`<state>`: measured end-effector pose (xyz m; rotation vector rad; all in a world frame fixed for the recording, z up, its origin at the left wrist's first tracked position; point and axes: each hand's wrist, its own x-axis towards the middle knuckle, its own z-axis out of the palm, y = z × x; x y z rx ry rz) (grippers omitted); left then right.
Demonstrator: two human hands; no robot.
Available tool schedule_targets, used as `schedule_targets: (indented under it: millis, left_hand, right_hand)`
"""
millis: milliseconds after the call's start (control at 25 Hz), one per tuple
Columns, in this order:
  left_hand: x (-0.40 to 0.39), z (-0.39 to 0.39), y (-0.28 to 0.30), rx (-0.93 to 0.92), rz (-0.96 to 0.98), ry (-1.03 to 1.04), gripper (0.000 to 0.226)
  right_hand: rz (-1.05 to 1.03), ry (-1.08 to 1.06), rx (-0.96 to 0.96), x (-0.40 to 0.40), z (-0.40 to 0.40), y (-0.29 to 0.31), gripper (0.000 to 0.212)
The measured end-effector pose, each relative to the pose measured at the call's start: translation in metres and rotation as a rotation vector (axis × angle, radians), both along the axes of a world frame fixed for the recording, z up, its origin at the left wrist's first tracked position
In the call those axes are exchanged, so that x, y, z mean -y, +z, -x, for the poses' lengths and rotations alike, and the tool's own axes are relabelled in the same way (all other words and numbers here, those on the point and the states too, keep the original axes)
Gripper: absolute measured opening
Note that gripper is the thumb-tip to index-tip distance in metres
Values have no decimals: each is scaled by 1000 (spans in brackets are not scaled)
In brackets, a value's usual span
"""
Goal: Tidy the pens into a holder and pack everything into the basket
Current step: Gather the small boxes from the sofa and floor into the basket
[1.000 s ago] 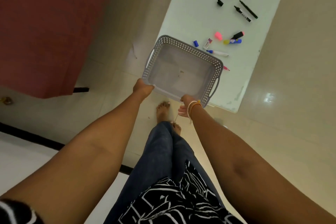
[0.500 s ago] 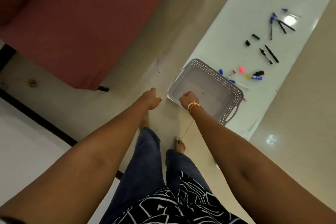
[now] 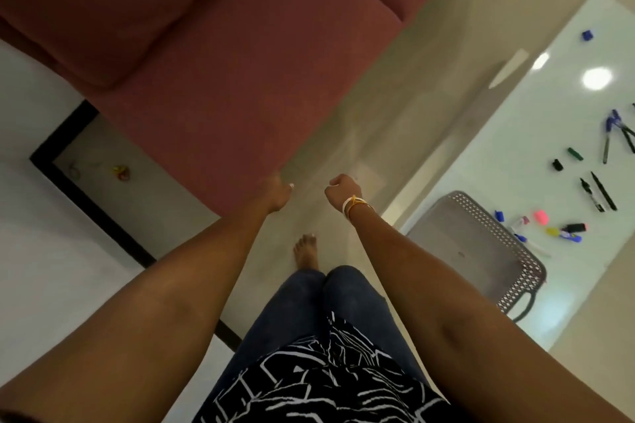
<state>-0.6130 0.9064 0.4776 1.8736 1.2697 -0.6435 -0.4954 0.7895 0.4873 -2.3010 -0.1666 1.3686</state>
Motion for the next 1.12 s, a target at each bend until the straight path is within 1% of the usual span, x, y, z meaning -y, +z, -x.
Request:
schedule_targets:
  millis: [120,160,320,480,640,720,800,880,1000,1040,1120]
  left_hand:
    - [-39,-13,8,76,50,147,55]
    - [-51,-21,11,79,45,155,55]
    - [-101,-72,21,92,15,125,58]
    - [-146,-139,16,57,-25,81,60]
    - [-189,-203,16,-1,-33,104,61]
    - [-206,-232,15,-10,-16,122,62]
    - [-219,-262,17,8,12,147,61]
    - [-228,-288,18,16,45,150,61]
    - [-248,-329,20,-2,45,91,62]
    - [-256,-342,18,-4,34,72,62]
    - [-275,-373,17,15,20,54,61]
  right_hand:
    - [-18,55,32,-46,-23,8,35]
    - [-27,64,49,-59,-33,9,34]
    - [-50,116,111,-110,-86,12,31]
    - [-53,151,160,-161,-154,-1,27]
    - [-18,240,136,-202,-221,-8,24]
    - [-8,274,125,-219,-255,-7,16]
    - [-1,248,127,-236,-289,-7,6]
    - [4,204,118,-250,-317,-1,9]
    - [-6,125,110,-269,-356,0,28]
    - [-11,108,106,-276,-366,0,31]
    - [-21,96,104,-296,-390,2,29]
